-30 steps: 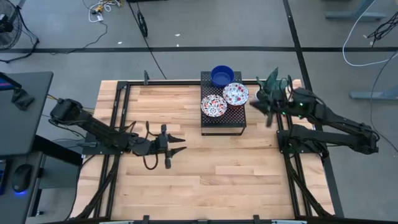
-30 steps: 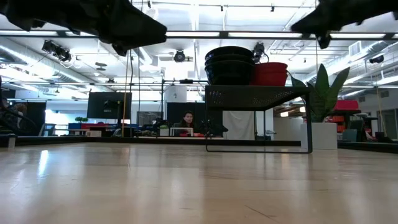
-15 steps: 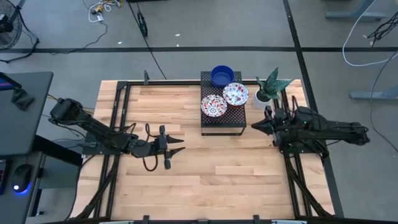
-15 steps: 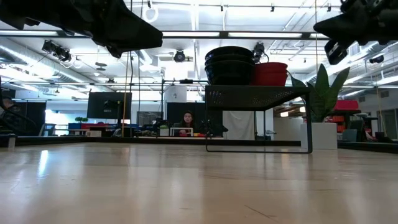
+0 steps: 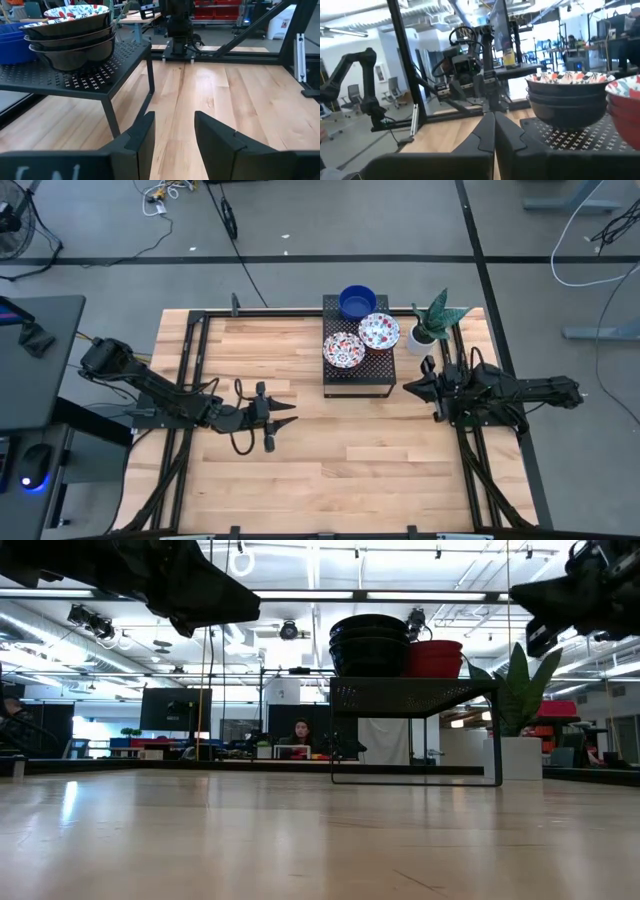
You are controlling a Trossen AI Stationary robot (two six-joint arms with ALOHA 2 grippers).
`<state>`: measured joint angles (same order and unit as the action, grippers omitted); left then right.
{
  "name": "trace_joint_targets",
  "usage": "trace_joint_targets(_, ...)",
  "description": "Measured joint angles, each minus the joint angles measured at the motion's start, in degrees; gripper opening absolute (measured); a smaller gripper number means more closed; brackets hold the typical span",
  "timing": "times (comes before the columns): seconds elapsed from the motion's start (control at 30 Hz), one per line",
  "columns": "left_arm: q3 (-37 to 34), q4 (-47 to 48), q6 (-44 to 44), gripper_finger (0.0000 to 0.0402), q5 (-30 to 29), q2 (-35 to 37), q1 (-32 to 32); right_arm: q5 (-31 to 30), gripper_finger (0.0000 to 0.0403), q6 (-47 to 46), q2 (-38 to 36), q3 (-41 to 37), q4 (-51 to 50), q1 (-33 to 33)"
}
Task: Pick & Place Mini bowls
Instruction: Return to Home Position
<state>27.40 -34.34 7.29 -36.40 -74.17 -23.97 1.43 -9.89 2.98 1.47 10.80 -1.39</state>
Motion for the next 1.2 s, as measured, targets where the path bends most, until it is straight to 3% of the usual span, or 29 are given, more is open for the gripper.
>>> trace_joint_targets(0.27, 0.0, 1.0, 1.1, 0.0142, -2.4, 0.0, 0.0, -8.4, 0.0006, 4.5, 0.0, -0.6, -1.8, 0.0)
trace_joint_targets(0.47, -0.2, 6.8, 1.6, 0.0142, -3.9, 2.0, 0.0, -10.3, 0.0005, 4.6, 0.0, -0.5, -6.3, 0.0)
trace_joint_targets(0.73, -5.9, 6.8, 4.8, 0.0142, -7.4, 8.1, -0.1, -16.0, 0.0002, 6.3, -1.2, -0.5, -6.0, 0.0)
trace_joint_targets(0.97, -12.1, 5.6, 8.9, 0.0142, -7.5, 12.9, -0.2, -13.7, 0.0002, 7.2, -1.9, -0.5, -8.3, 0.1)
trace_joint_targets(1.2, -17.4, 5.0, 9.8, 0.0131, -7.5, 19.3, -0.4, -7.2, 0.0007, 7.9, -1.0, -0.5, -9.2, 0.1)
